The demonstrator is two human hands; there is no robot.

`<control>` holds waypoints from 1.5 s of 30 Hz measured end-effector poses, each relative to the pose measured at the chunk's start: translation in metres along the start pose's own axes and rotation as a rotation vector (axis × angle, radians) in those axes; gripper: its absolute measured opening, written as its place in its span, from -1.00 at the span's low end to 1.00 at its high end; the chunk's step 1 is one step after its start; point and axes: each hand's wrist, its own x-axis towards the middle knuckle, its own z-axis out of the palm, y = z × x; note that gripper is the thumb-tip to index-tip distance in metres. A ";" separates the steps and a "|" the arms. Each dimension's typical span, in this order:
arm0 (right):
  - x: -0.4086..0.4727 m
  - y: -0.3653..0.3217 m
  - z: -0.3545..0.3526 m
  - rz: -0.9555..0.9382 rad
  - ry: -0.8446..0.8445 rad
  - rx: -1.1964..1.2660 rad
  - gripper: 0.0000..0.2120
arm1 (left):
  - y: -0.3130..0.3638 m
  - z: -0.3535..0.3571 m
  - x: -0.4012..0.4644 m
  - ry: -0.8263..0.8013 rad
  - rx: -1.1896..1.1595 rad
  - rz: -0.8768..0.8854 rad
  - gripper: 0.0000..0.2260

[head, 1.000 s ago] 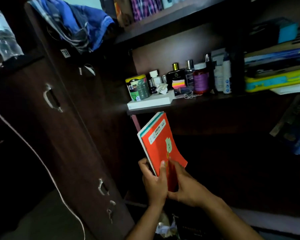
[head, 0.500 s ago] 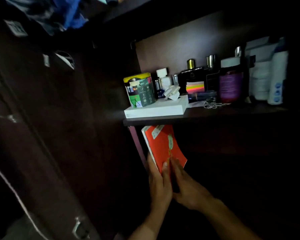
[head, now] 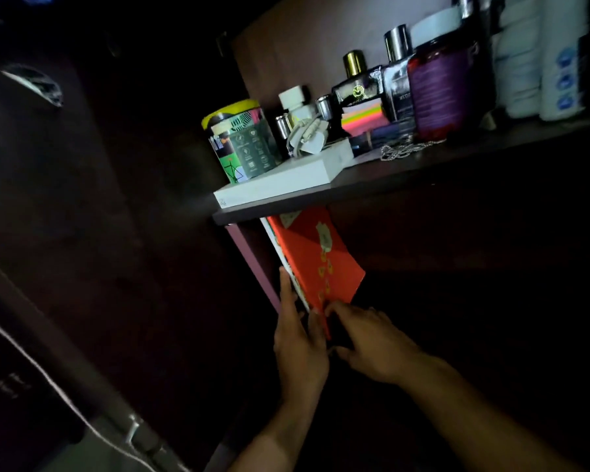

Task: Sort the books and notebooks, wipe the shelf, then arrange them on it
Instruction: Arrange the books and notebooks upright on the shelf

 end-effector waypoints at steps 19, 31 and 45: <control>-0.012 0.005 -0.017 0.024 0.017 0.215 -0.48 | 0.006 0.003 -0.004 -0.077 0.154 -0.011 -0.34; -0.260 -0.072 -0.122 0.484 0.657 0.384 -0.80 | 0.171 0.000 -0.111 -0.813 -0.372 0.191 -0.83; -0.607 -0.246 -0.225 1.078 0.773 -0.217 -0.75 | 0.396 -0.022 -0.372 -1.551 -0.611 0.579 -0.81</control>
